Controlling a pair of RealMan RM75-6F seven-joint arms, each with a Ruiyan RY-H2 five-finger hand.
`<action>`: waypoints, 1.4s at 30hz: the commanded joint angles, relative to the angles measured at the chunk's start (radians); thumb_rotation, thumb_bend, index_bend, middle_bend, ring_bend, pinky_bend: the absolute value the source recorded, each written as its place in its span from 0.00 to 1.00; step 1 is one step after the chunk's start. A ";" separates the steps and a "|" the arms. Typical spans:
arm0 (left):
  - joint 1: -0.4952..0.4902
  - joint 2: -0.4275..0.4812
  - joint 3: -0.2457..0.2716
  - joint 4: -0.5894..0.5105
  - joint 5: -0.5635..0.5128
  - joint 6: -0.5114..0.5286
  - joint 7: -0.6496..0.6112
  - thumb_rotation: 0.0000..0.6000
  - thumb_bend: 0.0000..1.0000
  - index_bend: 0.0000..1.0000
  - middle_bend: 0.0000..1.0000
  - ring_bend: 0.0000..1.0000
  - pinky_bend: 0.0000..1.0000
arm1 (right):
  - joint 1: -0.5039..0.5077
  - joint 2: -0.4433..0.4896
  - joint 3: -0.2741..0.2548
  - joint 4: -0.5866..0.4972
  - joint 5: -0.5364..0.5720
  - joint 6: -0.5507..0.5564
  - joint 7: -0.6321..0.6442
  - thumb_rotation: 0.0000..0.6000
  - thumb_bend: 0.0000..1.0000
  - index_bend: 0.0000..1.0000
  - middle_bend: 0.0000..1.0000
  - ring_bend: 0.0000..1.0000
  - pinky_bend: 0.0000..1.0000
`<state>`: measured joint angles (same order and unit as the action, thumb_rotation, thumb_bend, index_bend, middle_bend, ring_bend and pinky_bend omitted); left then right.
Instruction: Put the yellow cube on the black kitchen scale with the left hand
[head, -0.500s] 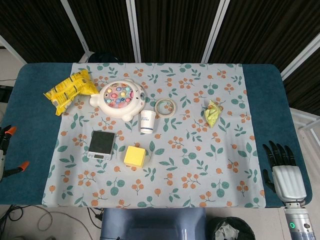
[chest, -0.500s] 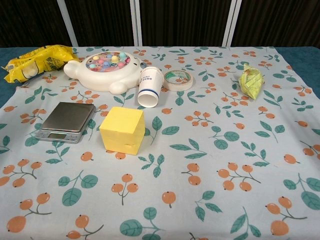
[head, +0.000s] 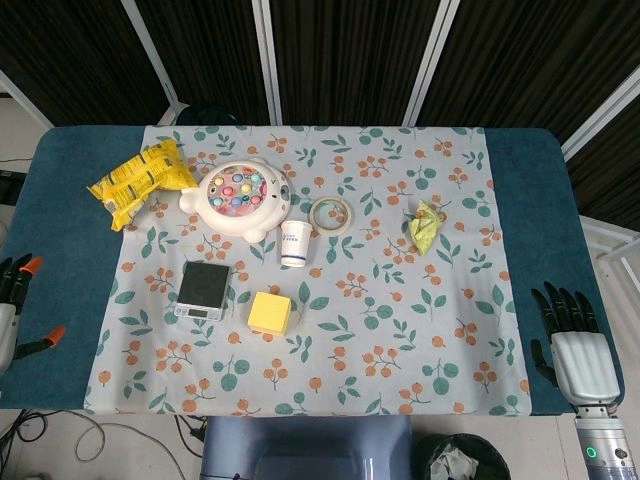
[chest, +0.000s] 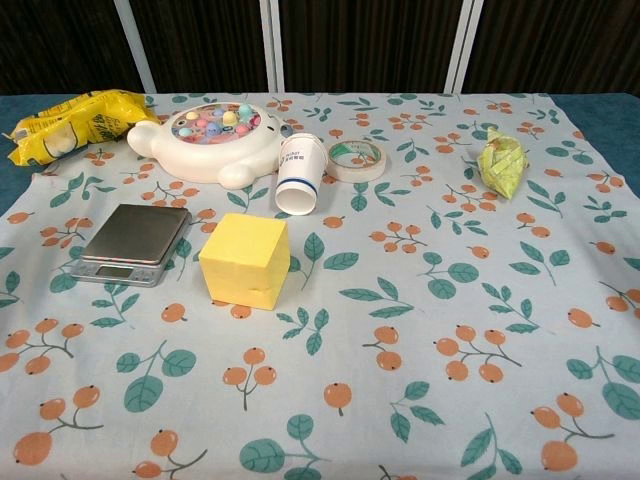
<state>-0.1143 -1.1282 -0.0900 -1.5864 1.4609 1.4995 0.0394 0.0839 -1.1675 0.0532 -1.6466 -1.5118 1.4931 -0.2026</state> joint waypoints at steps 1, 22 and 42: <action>0.000 -0.002 0.001 -0.001 0.001 -0.001 0.002 1.00 0.10 0.07 0.04 0.00 0.07 | 0.000 0.001 0.001 0.000 0.001 -0.001 0.000 1.00 0.58 0.00 0.00 0.00 0.00; -0.113 0.011 0.094 0.008 0.167 -0.197 -0.018 1.00 0.46 0.10 0.63 0.60 0.72 | 0.002 -0.005 0.000 -0.004 0.003 -0.010 -0.001 1.00 0.58 0.00 0.00 0.00 0.00; -0.263 -0.066 0.094 -0.043 -0.101 -0.582 0.158 1.00 0.48 0.12 0.64 0.61 0.72 | -0.001 -0.007 0.006 -0.007 0.015 -0.007 -0.004 1.00 0.58 0.00 0.00 0.00 0.00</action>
<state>-0.3710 -1.1838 0.0004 -1.6317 1.3716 0.9301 0.1900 0.0829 -1.1744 0.0597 -1.6537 -1.4970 1.4861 -0.2069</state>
